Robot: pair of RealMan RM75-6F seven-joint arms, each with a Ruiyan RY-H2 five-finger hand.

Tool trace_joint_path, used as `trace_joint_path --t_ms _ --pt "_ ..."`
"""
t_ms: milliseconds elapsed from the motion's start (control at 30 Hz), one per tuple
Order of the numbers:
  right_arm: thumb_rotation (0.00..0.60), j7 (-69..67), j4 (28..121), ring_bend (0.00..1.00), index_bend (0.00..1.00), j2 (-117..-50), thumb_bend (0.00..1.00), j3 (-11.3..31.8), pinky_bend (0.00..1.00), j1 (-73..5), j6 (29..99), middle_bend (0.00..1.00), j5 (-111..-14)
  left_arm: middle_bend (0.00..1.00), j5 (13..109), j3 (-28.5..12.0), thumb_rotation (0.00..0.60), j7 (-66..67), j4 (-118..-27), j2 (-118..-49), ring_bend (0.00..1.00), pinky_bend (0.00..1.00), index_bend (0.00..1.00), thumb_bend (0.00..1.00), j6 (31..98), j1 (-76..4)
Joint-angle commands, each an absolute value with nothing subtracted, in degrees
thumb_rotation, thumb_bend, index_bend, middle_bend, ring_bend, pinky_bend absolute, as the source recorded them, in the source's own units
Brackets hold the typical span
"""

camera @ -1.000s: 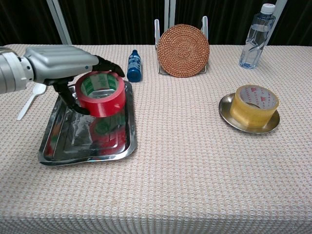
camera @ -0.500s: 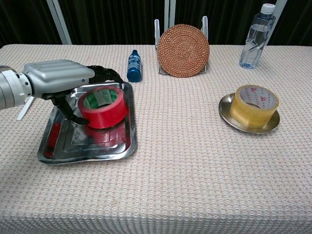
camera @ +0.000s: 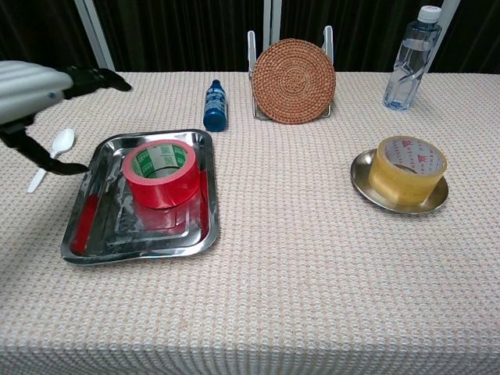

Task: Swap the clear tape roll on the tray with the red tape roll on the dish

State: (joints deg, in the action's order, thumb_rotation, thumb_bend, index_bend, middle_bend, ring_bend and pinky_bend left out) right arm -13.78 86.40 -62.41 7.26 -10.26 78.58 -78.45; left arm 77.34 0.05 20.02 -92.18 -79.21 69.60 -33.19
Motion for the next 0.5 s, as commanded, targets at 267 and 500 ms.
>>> trace_joint_path --t_ms 267,500 --pt "0.600 -4.2 78.9 0.00 0.00 -71.6 0.00 4.2 0.00 -1.5 92.2 0.00 -80.9 0.03 79.7 3.3 0.600 13.6 -90.2 -74.1 0.00 0.15 0.07 0.16 93.0 -13.9" --pt "0.600 -0.5 80.9 0.00 0.00 -71.7 0.00 2.2 0.00 -1.0 90.7 0.00 -82.9 0.03 81.4 4.6 0.600 9.2 -86.6 -74.8 0.00 0.15 0.07 0.15 95.3 -8.8"
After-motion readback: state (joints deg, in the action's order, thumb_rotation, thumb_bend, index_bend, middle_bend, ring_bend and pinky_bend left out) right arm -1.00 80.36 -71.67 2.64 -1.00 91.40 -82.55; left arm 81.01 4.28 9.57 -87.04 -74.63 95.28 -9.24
